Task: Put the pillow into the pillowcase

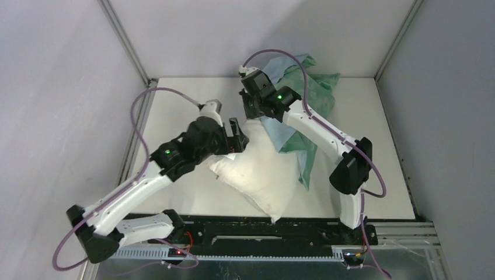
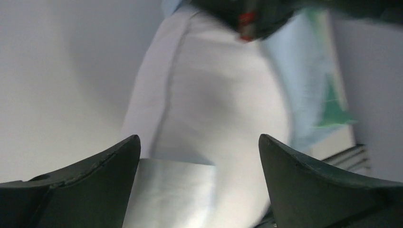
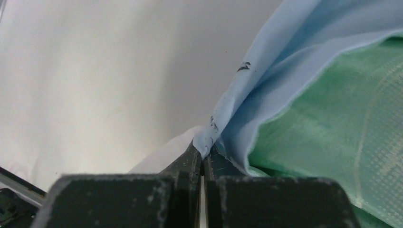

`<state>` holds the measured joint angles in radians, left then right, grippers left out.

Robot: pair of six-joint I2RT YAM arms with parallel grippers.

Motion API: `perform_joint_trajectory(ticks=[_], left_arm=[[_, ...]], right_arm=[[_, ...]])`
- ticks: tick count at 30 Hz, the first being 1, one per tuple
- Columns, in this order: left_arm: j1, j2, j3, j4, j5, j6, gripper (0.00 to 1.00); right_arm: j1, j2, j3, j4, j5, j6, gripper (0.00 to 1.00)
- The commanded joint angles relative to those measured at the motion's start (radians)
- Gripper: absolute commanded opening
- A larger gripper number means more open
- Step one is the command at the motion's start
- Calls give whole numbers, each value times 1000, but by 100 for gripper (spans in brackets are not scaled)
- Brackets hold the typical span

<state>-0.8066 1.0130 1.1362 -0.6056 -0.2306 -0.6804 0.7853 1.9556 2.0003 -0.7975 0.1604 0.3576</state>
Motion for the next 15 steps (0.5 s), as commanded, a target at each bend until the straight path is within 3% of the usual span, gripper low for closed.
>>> perform_joint_trajectory(ticks=[1, 2, 4, 7, 10, 15], left_arm=[[6, 81, -114, 34, -85, 32, 95], [14, 87, -140, 75, -70, 27, 91], [39, 109, -170, 128, -33, 11, 76], [46, 134, -175, 182, -17, 20, 45], [47, 127, -187, 231, -26, 27, 20], [72, 100, -216, 277, -46, 11, 1]], right_arm=[[28, -101, 67, 34, 1, -46, 6], [37, -106, 75, 22, 10, -60, 15], [56, -125, 81, 1, 50, -86, 43], [64, -182, 32, 0, 115, -119, 67], [64, -245, -72, 21, 144, -162, 76], [97, -331, -312, 90, 112, -225, 81]])
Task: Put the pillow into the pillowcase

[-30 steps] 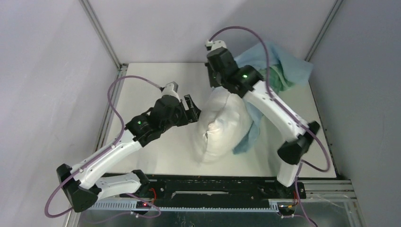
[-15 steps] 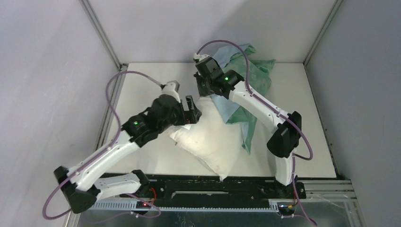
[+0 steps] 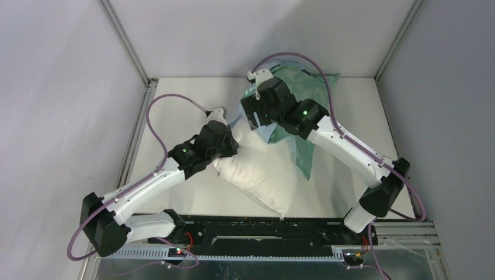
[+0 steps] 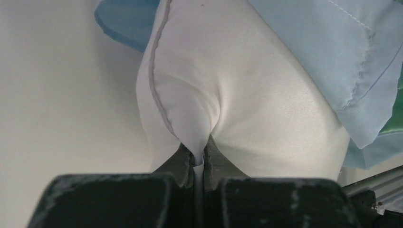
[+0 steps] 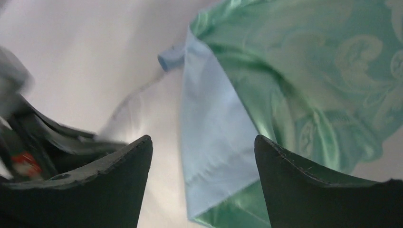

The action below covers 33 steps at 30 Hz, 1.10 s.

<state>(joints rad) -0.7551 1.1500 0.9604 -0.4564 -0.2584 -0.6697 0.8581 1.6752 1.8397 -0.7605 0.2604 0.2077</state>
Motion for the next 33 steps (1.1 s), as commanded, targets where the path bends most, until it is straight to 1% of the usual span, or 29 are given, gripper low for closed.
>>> perform_joint_trajectory(ticks=[1, 5, 8, 9, 10, 12, 13, 14, 16, 17, 19, 21, 23, 25, 28, 29, 30, 31, 33], left_arm=[[31, -45, -54, 147, -12, -11, 0], [55, -68, -90, 207, 0, -41, 0], [65, -80, -99, 222, 2, -49, 0], [69, -82, -101, 223, 5, -51, 0], [71, -86, -105, 226, 2, -53, 0], [77, -90, -117, 231, -2, -56, 0], [80, -92, -125, 235, -2, -60, 0], [82, -93, -133, 244, -2, -63, 0], [85, -84, -146, 260, -5, -73, 0], [90, -76, -152, 277, -2, -77, 0], [121, -51, -150, 326, 22, -89, 0], [195, -1, -141, 417, 92, -135, 0], [269, 63, -121, 502, 174, -194, 0], [314, 128, -83, 538, 222, -236, 0], [336, 221, -31, 568, 251, -268, 0], [337, 243, -18, 574, 251, -267, 0], [341, 262, -6, 578, 251, -263, 0], [352, 281, 8, 572, 264, -258, 0], [372, 317, 42, 551, 291, -237, 0]], right_arm=[[32, -60, -187, 76, 5, -86, 82], [37, -55, -274, 136, 23, -94, 82], [25, -27, -300, 153, 48, -94, 78], [22, -16, -300, 153, 74, -89, 72], [18, -9, -293, 144, 106, -75, 64], [6, -7, -270, 130, 141, -48, 36], [3, -10, -251, 122, 155, -38, 25], [6, -12, -206, 109, 156, -30, 16], [30, -5, -101, 58, 129, -12, 3], [54, 3, -44, 26, 99, 13, 0], [114, 7, 39, -18, -30, 63, 0], [190, -17, 42, 25, -130, 111, 0], [244, -24, 40, 57, -194, 159, 0], [253, -25, 19, 88, -238, 196, 0], [209, -18, -22, 120, -286, 209, 0], [191, -17, -34, 129, -283, 199, 3], [174, -13, -37, 121, -274, 188, 13], [150, -13, -32, 98, -263, 178, 27], [125, -52, -48, 68, -186, 151, 60]])
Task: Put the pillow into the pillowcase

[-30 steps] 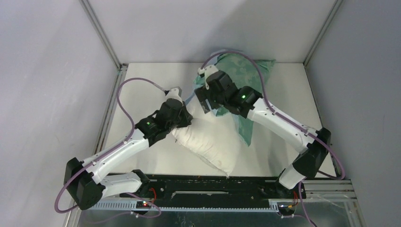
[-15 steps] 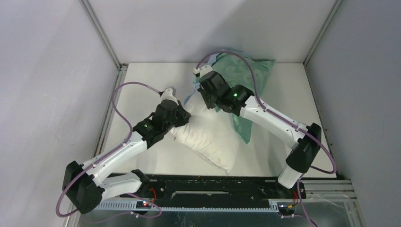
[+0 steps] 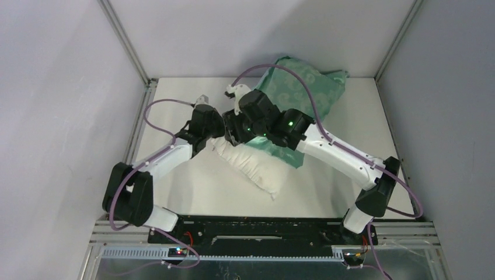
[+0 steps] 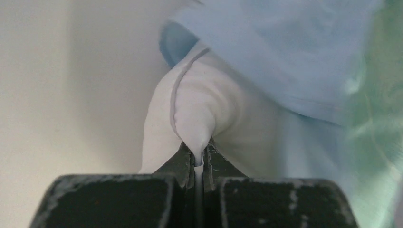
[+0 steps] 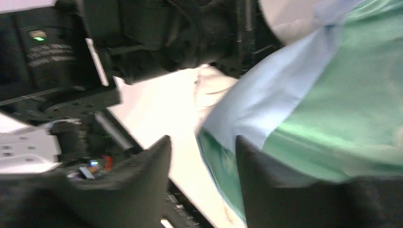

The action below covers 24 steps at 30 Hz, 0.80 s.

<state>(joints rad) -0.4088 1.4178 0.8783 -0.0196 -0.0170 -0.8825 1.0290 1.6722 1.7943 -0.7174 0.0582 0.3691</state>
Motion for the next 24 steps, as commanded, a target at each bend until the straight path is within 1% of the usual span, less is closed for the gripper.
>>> perform_joint_trajectory(ticks=[1, 2, 3, 5, 8, 10, 13, 14, 15, 18, 20, 24], left_arm=[[47, 65, 146, 94, 55, -8, 0], [62, 78, 168, 69, 60, 12, 0], [76, 89, 191, 46, 63, 35, 2], [100, 103, 252, -44, 57, 81, 8], [132, 109, 314, -138, 39, 135, 16], [154, 104, 341, -170, 33, 159, 20], [181, 122, 402, -224, 36, 188, 25], [186, 129, 426, -244, 41, 196, 27], [186, 136, 445, -259, 44, 210, 31], [189, 130, 480, -309, 32, 240, 47], [191, 101, 491, -345, -5, 268, 59], [216, 9, 508, -428, -74, 315, 74]], right_arm=[[-56, -84, -48, 31, 42, -24, 70], [-70, -125, -91, 42, 63, -38, 78], [-86, -164, -145, 52, 84, -47, 82], [-131, -235, -262, 70, 125, -57, 86], [-202, -330, -457, 103, 169, -61, 88], [-233, -378, -571, 128, 188, -60, 88], [-249, -418, -689, 174, 191, -66, 88], [-252, -418, -712, 191, 178, -69, 88], [-249, -407, -729, 209, 167, -72, 88], [-234, -362, -745, 260, 144, -93, 87], [-214, -333, -746, 287, 146, -114, 87], [-198, -291, -745, 324, 142, -130, 87]])
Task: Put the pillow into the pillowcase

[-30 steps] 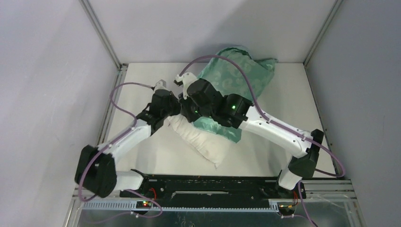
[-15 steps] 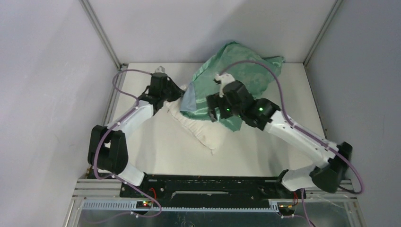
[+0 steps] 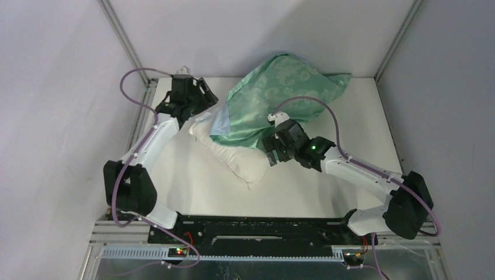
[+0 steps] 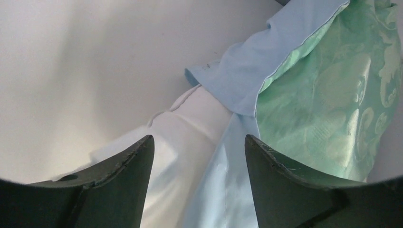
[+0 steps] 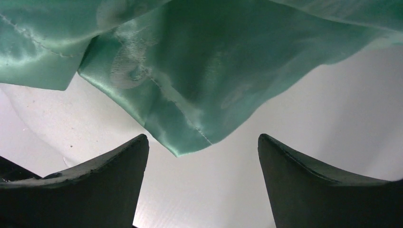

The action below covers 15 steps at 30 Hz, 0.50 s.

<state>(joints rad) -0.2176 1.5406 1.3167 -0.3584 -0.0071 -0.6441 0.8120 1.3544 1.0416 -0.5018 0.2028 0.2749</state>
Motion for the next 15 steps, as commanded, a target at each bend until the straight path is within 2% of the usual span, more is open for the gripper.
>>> perform_joint_trajectory(ticks=[1, 5, 10, 12, 15], left_arm=[[28, -143, 68, -107, -98, 87, 76], [26, -291, -39, -129, -93, 90, 83], [-41, -483, -294, -100, -80, 17, 86], [-100, -551, -389, -95, -89, -26, 86], [-215, -628, -525, -67, -114, -116, 86]], right_arm=[[23, 33, 7, 110, 1, -37, 87], [50, 42, 8, 118, 22, -45, 87], [32, 102, 11, 121, 58, -44, 86], [21, 118, 11, 115, 78, -35, 80], [15, 141, 12, 124, 110, -42, 58]])
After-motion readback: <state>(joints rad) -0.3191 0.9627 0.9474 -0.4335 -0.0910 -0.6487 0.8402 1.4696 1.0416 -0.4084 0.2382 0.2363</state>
